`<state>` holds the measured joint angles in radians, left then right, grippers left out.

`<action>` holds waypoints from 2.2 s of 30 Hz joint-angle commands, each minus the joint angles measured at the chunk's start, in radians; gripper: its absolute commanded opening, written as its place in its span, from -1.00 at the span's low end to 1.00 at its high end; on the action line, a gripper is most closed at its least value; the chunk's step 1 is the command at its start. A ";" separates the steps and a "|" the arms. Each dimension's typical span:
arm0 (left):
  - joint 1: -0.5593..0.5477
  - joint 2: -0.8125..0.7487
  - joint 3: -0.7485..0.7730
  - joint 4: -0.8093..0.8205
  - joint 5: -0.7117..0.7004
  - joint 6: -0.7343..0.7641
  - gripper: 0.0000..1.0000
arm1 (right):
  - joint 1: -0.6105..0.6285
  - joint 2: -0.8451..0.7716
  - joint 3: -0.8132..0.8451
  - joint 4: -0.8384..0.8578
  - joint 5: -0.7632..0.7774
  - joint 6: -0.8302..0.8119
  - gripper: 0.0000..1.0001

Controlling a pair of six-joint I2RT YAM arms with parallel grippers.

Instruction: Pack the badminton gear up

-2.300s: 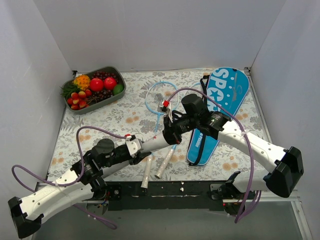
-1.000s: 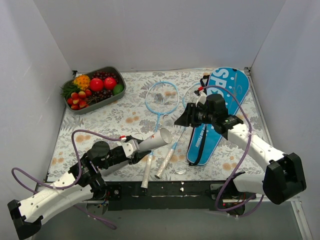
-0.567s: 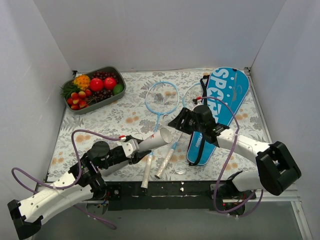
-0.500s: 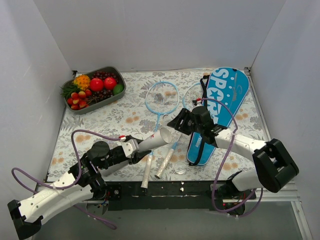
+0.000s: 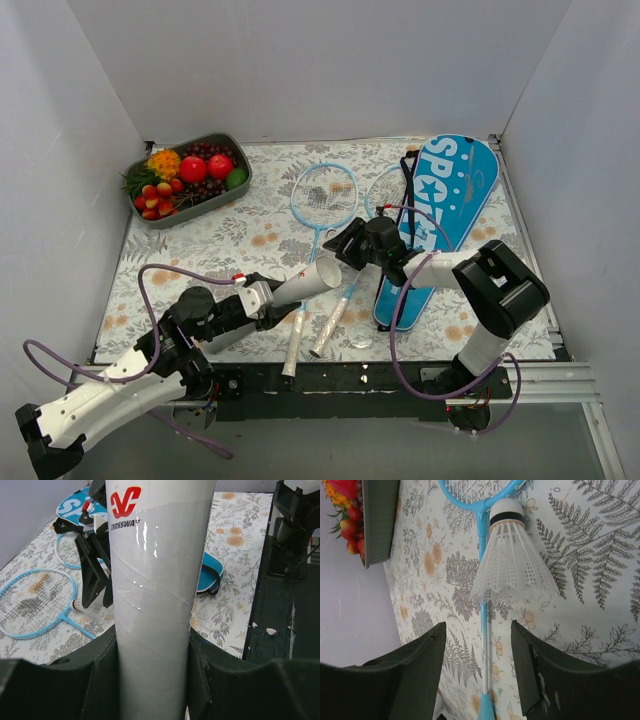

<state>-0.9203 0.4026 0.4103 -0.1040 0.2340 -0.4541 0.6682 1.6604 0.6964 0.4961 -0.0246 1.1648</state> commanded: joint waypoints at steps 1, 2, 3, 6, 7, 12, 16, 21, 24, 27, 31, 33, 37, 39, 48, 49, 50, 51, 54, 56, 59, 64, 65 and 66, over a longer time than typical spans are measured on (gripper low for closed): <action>-0.005 -0.028 -0.005 0.043 0.008 -0.003 -1.00 | 0.004 0.061 0.075 0.121 0.052 0.053 0.22; -0.005 -0.033 -0.005 0.043 0.008 -0.003 -1.00 | 0.004 0.087 0.081 0.125 0.055 0.064 0.22; -0.005 -0.034 -0.008 0.044 0.010 -0.003 -1.00 | 0.004 0.097 0.090 0.148 0.063 0.070 0.23; -0.003 -0.038 -0.011 0.046 0.014 -0.003 -1.00 | 0.001 0.127 0.115 0.153 0.083 0.078 0.22; -0.003 -0.038 -0.011 0.046 0.014 -0.004 -1.00 | 0.002 0.136 0.123 0.136 0.086 0.078 0.22; -0.003 -0.039 -0.013 0.049 0.013 -0.005 -1.00 | -0.010 0.134 0.141 0.101 0.113 0.062 0.20; -0.005 -0.045 -0.018 0.052 0.013 -0.003 -1.00 | -0.019 0.115 0.144 0.059 0.137 0.044 0.18; -0.005 -0.038 -0.018 0.056 0.014 -0.003 -1.00 | -0.033 0.111 0.152 0.012 0.134 0.027 0.12; -0.003 -0.036 -0.018 0.055 0.014 -0.003 -1.00 | -0.038 0.111 0.167 -0.034 0.144 0.010 0.04; -0.003 -0.034 -0.018 0.055 0.013 -0.003 -1.00 | -0.039 0.110 0.160 -0.031 0.163 0.001 -0.16; -0.003 -0.030 -0.015 0.052 0.013 -0.006 -1.00 | -0.058 0.110 0.138 0.039 0.169 -0.016 -0.38; -0.003 -0.030 -0.015 0.052 0.014 -0.006 -1.00 | -0.064 0.113 0.143 0.047 0.169 -0.034 -0.67; -0.003 -0.027 -0.016 0.050 0.011 -0.003 -1.00 | -0.079 0.081 0.150 0.029 0.175 -0.094 -0.97; -0.005 -0.024 -0.015 0.049 0.008 -0.003 -1.00 | -0.082 0.030 0.149 0.006 0.176 -0.137 -0.97; -0.003 0.019 -0.001 0.044 0.016 -0.001 -1.00 | -0.104 -0.333 0.201 -0.333 0.083 -0.598 -0.97; -0.003 0.024 -0.001 0.044 0.019 -0.001 -1.00 | -0.105 -0.364 0.213 -0.375 0.068 -0.640 -0.97; -0.003 0.028 0.001 0.043 0.021 -0.003 -1.00 | -0.105 -0.395 0.225 -0.413 0.033 -0.722 -0.97; -0.003 0.036 0.002 0.041 0.021 -0.003 -1.00 | -0.105 -0.454 0.238 -0.480 -0.007 -0.758 -0.97; -0.003 0.042 0.005 0.046 0.039 -0.006 -1.00 | -0.105 -0.560 0.267 -0.594 -0.119 -0.873 -0.97; -0.003 0.047 0.004 0.049 0.051 -0.008 -1.00 | -0.107 -0.605 0.290 -0.709 -0.179 -0.922 -0.97; -0.005 0.062 0.007 0.044 0.083 -0.009 -1.00 | -0.107 -0.691 0.334 -0.836 -0.265 -0.990 -0.97; -0.005 0.088 0.010 0.041 0.125 -0.018 -1.00 | -0.105 -0.780 0.431 -1.010 -0.428 -1.063 -0.97; -0.005 0.099 0.013 0.043 0.128 -0.017 -1.00 | -0.107 -0.780 0.469 -1.068 -0.458 -1.067 -0.97; -0.003 0.107 0.015 0.043 0.130 -0.020 -1.00 | -0.105 -0.780 0.491 -1.091 -0.509 -1.067 -0.97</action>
<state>-0.9203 0.4831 0.4015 -0.0605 0.3229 -0.4576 0.5629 0.8997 1.0710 -0.4099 -0.3332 0.1814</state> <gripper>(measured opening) 0.405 0.024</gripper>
